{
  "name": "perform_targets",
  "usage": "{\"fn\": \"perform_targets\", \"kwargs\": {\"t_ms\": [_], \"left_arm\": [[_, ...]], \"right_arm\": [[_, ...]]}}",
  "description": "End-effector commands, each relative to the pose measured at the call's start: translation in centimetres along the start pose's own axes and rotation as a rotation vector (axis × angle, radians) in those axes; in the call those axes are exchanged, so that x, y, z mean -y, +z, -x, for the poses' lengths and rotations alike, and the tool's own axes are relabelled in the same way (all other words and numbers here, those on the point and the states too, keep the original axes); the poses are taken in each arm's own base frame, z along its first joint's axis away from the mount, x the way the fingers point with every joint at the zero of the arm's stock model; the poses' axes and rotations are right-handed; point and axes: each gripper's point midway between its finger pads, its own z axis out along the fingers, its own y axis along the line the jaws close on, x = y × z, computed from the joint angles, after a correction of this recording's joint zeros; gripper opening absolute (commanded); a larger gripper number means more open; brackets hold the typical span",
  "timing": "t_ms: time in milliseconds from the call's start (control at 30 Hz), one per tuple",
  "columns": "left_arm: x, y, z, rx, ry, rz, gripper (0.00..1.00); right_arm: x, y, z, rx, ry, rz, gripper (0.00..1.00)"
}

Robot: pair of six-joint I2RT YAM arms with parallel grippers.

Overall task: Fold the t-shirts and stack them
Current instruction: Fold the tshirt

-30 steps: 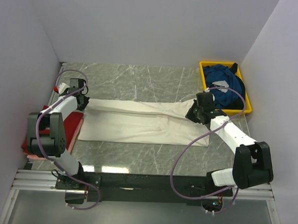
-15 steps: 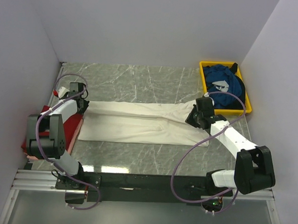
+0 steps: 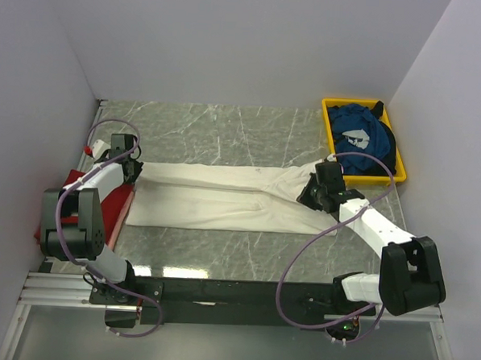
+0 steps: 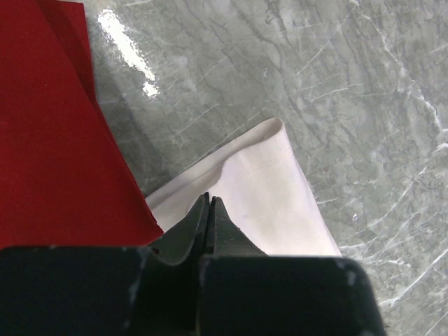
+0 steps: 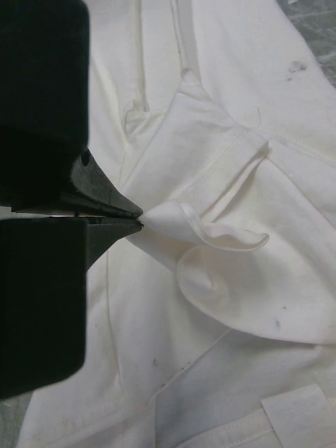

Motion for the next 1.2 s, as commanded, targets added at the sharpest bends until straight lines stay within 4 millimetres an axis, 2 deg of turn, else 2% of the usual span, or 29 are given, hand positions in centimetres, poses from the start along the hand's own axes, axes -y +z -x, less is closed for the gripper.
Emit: {"fn": "perform_targets", "kwargs": {"t_ms": [0, 300, 400, 433, 533, 600, 767, 833, 900, 933, 1000, 1033, 1067, 1100, 1167], "left_arm": [[0.8, -0.6, 1.7, 0.060, -0.032, -0.026, 0.01], [0.1, -0.2, 1.0, 0.049, -0.033, -0.017, 0.01], [-0.3, -0.1, 0.8, 0.049, -0.033, -0.011, 0.06], [-0.4, -0.1, 0.8, 0.048, -0.033, -0.009, 0.23], [-0.4, -0.4, 1.0, 0.058, -0.039, -0.015, 0.72], [0.0, -1.0, 1.5, 0.073, -0.047, -0.034, 0.84], [1.5, -2.5, 2.3, 0.086, -0.041, -0.089, 0.83], [2.6, -3.2, 1.9, 0.088, -0.017, -0.108, 0.83], [3.2, -3.5, 1.5, 0.089, 0.001, -0.111, 0.82], [4.4, -4.3, 0.3, 0.074, 0.040, -0.136, 0.82], [5.5, -4.8, -0.6, 0.064, 0.065, -0.154, 0.81], [6.6, -5.5, -2.0, 0.043, 0.098, -0.186, 0.80], [7.0, -5.7, -2.8, 0.033, 0.119, -0.192, 0.80], [7.9, -6.2, -3.3, 0.027, 0.133, -0.212, 0.80], [9.6, -7.1, -6.1, -0.015, 0.206, -0.267, 0.79]], "right_arm": [[-1.2, -1.1, 1.2, 0.054, -0.010, 0.049, 0.00], [-1.0, -0.8, -0.5, 0.025, -0.009, 0.078, 0.00], [-1.4, -0.8, -1.1, 0.011, -0.015, 0.111, 0.06], [-1.7, -1.1, -1.0, 0.018, -0.020, 0.132, 0.15], [-2.3, -2.1, -0.6, 0.036, -0.035, 0.164, 0.34], [-2.2, -2.7, -0.3, 0.050, -0.052, 0.158, 0.41], [-2.5, -3.8, 2.0, 0.108, -0.070, 0.125, 0.42], [-1.9, -3.1, 2.6, 0.100, -0.062, 0.096, 0.43], [-2.3, -2.8, 3.8, 0.102, -0.056, 0.102, 0.45], [-1.6, -2.0, 4.3, 0.092, -0.042, 0.078, 0.45], [-1.4, -1.6, 5.7, 0.097, -0.032, 0.069, 0.47], [-0.9, -0.8, 5.7, 0.075, -0.027, 0.048, 0.47], [-0.4, -0.6, 6.9, 0.088, -0.010, 0.036, 0.48], [-0.3, -0.3, 7.1, 0.082, -0.010, 0.041, 0.49], [0.2, 0.4, 7.3, 0.062, 0.008, 0.041, 0.50]]}}
